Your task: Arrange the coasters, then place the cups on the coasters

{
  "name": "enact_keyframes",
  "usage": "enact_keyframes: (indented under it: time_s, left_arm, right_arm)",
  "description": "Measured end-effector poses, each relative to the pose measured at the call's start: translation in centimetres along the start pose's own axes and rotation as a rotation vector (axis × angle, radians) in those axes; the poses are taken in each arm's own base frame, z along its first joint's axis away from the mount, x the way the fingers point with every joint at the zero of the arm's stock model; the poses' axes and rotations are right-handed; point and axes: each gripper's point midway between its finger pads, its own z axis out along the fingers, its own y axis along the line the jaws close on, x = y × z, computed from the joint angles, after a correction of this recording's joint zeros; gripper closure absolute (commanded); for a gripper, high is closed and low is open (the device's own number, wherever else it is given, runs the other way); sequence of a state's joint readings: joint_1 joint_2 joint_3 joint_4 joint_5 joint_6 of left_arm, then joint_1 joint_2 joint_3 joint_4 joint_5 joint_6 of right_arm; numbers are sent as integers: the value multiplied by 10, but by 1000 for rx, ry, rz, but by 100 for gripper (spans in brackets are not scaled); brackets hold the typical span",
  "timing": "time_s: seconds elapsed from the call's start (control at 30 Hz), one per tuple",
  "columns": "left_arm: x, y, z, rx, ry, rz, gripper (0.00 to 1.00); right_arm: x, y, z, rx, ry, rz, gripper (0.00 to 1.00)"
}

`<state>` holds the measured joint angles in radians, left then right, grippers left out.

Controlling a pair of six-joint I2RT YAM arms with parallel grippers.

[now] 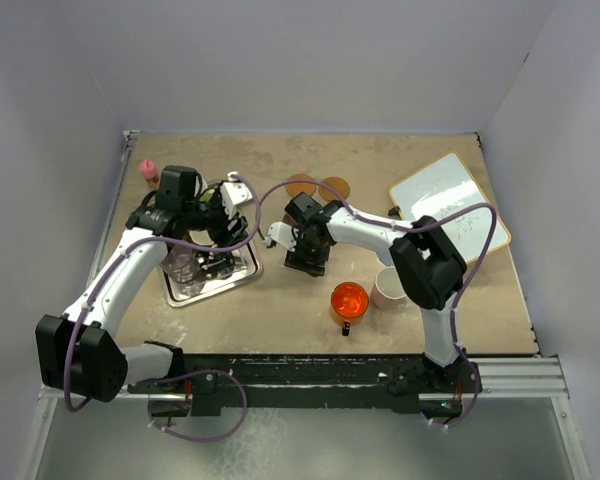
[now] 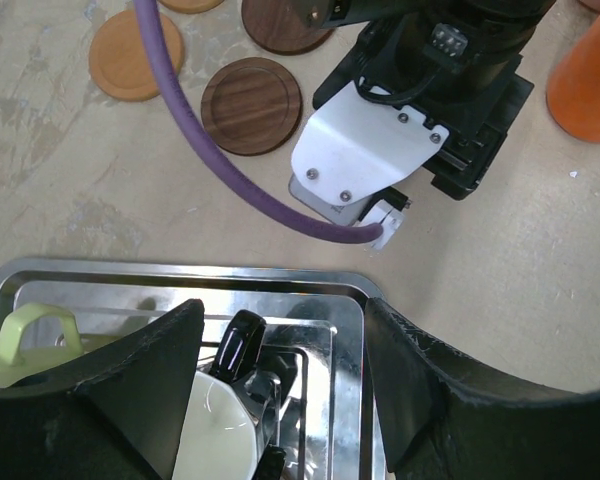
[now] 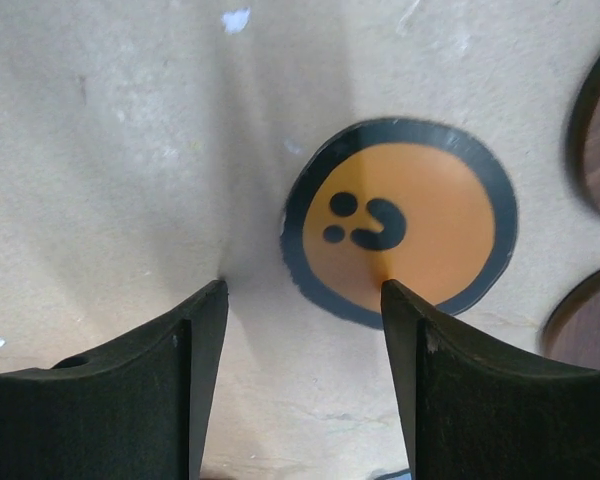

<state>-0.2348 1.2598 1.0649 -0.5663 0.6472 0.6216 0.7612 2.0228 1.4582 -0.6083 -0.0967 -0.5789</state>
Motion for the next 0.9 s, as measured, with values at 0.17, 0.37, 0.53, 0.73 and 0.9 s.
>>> enact_keyframes:
  time_s: [0.17,0.37,0.53,0.73,0.9]
  left_arm:
    - [-1,2,-2,-7,-6,1,37]
    - [-1,2,-4,-12,-10,1,37]
    - [2,2,-3,-11,-10,-3,37]
    - [3,4,-4,-18,-8,-8,37]
    - [3,5,-4,-18,-11,-9,37]
  right_arm:
    - [10,3,-8,4,-1,9,27]
    - [17,-13,-17,30,-16,35,25]
    - [27,-29,-13,25,0,55,24]
    - [28,-33,-5,7,5,40,30]
    - [23,-32,-3,-2,-1,31,36]
